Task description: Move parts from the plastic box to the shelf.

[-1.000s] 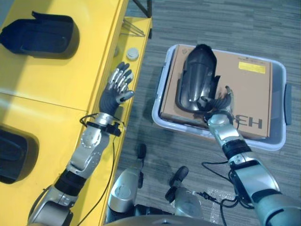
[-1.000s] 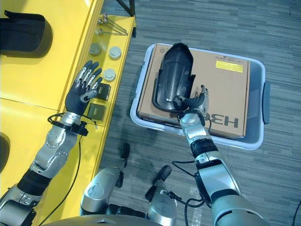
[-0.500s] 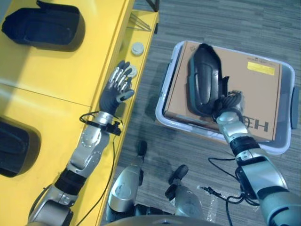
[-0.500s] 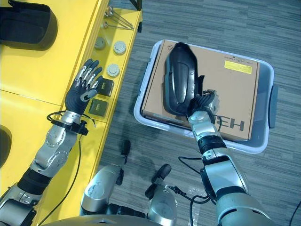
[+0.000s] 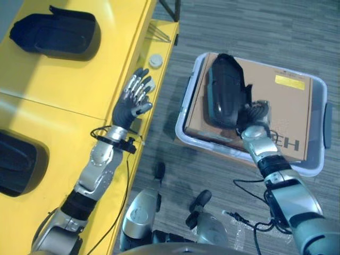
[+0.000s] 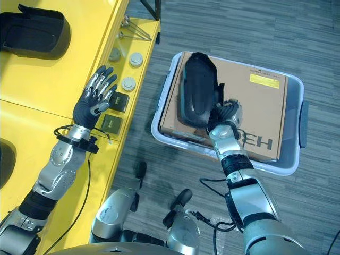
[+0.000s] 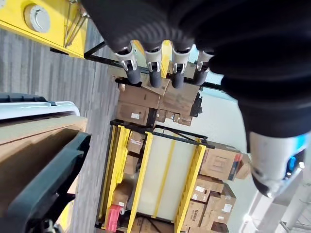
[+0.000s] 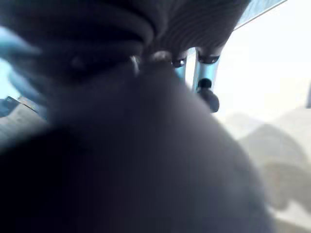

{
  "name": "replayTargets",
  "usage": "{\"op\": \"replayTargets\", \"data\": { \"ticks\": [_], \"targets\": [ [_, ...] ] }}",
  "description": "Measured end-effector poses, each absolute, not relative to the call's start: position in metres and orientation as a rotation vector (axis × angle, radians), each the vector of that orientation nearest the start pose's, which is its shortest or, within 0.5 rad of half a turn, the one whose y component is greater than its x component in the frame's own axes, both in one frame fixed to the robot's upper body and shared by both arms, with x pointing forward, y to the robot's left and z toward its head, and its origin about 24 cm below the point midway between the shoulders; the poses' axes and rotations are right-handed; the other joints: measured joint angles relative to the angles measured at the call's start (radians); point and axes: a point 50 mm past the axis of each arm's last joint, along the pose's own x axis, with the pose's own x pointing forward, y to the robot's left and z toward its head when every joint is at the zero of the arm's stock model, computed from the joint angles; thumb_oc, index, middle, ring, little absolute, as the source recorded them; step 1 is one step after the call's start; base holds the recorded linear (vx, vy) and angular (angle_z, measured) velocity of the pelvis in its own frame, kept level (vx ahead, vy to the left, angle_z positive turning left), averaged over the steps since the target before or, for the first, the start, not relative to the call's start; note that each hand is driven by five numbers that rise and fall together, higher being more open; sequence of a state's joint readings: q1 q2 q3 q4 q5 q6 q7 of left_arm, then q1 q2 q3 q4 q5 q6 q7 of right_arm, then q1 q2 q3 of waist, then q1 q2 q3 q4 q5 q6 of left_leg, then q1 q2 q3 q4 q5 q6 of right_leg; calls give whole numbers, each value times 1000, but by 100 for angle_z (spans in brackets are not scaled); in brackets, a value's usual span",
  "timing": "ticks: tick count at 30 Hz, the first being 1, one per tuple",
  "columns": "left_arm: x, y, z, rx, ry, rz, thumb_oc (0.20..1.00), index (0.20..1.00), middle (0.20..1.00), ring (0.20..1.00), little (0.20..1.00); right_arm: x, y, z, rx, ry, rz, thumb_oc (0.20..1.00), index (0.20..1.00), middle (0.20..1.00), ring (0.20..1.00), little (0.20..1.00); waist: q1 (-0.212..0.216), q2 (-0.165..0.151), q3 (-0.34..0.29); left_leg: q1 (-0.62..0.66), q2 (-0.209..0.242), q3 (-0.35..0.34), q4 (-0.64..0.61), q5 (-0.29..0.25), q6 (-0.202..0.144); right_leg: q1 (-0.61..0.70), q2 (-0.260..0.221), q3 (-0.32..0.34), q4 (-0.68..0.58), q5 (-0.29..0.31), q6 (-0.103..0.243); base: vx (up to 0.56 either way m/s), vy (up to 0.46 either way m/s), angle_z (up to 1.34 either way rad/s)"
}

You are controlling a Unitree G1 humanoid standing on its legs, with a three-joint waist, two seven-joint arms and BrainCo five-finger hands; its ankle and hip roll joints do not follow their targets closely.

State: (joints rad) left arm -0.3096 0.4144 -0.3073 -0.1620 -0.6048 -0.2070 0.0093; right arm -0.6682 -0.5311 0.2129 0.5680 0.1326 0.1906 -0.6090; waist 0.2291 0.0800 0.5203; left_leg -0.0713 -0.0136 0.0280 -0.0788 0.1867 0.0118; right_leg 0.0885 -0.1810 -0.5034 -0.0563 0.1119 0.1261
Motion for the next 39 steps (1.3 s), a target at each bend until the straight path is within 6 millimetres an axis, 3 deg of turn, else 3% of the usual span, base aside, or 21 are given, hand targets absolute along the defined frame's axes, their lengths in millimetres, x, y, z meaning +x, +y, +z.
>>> {"op": "replayTargets", "data": {
  "ticks": [7,9,13,19,23,26,33,39],
  "targets": [
    [275,134,151,-202,-370,-364,1000,1000,1000,1000,1000,342,-211,173,-376,-309,-485,200,200,200,200,200,-28,-15,-3,54,7,12,0,-17,-12,50,8,16,-11,1,-2,34,-23,-7],
    [278,133,149,-207,-321,-362,1000,1000,1000,1000,1000,339,-199,182,-336,-362,-451,200,200,200,200,200,-44,-31,-12,74,11,35,0,-23,-12,57,9,39,-13,5,-6,61,-24,-31],
    [292,122,147,-217,-236,-388,1000,1000,1000,1000,1000,340,-185,177,-281,-356,-418,200,200,200,200,200,-99,-78,-83,93,14,62,0,-34,-12,66,10,67,-25,11,-7,53,-16,-21],
    [308,84,123,-356,-21,-444,1000,1000,1000,1000,1000,340,-168,170,-306,-344,-317,200,200,200,200,200,-168,-83,-187,128,21,111,0,-49,-12,71,10,115,-26,12,-6,35,-33,-25],
    [314,60,107,-433,92,-431,1000,1000,1000,1000,1000,345,-162,151,-287,-256,-276,200,200,200,200,200,-221,-75,-241,160,35,139,-1,-60,-19,84,21,142,-26,8,-10,46,-39,-25],
    [315,59,106,-430,101,-420,1000,1000,1000,1000,1000,346,-161,146,-298,-236,-267,200,200,200,200,200,-248,-64,-258,163,40,143,-1,-64,-26,83,25,148,-26,7,-11,43,-30,-10],
    [316,55,104,-431,118,-417,1000,1000,1000,1000,1000,347,-159,138,-316,-201,-230,200,200,200,200,200,-255,-43,-289,178,45,164,-1,-64,-24,86,29,168,-26,9,-13,19,-12,-8],
    [322,70,107,-426,100,-346,1000,1000,1000,1000,1000,347,-160,136,-323,-193,-218,200,200,200,200,200,-252,-43,-303,179,45,165,-1,-63,-23,86,28,168,-26,10,-14,0,0,0]
  ]
}}
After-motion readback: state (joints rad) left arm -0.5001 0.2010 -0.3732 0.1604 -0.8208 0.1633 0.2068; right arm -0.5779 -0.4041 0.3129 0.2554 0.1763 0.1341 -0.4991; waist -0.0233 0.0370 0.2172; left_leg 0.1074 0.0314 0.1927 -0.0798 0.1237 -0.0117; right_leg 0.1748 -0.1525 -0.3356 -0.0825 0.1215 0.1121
